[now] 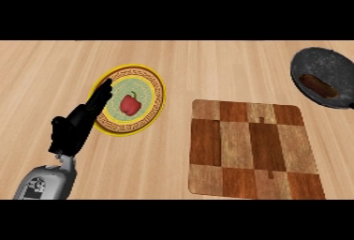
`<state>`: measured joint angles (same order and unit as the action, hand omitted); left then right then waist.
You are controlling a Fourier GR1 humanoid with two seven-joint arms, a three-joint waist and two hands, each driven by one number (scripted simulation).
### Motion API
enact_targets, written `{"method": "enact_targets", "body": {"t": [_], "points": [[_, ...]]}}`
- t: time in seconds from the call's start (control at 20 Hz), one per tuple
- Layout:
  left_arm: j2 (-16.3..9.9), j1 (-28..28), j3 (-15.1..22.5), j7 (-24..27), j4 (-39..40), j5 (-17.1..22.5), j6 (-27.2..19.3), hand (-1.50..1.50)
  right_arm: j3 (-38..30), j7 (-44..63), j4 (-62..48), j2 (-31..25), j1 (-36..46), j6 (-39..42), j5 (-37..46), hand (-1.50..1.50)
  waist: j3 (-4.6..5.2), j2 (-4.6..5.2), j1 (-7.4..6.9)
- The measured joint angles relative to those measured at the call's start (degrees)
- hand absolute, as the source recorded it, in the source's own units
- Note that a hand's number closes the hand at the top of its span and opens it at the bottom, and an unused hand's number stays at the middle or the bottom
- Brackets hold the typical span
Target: Pick the sweet potato from the cutting board and place it in the pan
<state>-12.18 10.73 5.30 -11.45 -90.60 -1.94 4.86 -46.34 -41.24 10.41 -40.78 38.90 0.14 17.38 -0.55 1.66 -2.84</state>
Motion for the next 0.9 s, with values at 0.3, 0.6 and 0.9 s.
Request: {"method": "enact_targets", "body": {"t": [0.3, 0.6, 0.9], "points": [[-0.26, -0.32, -0.71, -0.10, -0.55, 0.08, 0.25, 0.00, -0.88, -6.68, -0.23, 0.28, -4.64, 3.84, -1.47, -1.50, 0.10, -0.43, 0.43], [-0.53, -0.98, -1.58, -0.23, -0.82, 0.51, 0.96, 0.00, -0.94, -11.15, -0.56, 1.34, -8.61, 6.63, -2.51, -1.50, 0.19, -0.73, 0.85], [-0.08, -1.46, -1.60, -0.52, -0.94, -0.16, 0.99, 0.00, -0.53, -14.42, -0.10, 3.53, -11.83, 6.43, -3.33, -1.50, 0.23, -0.94, 1.24]]}}
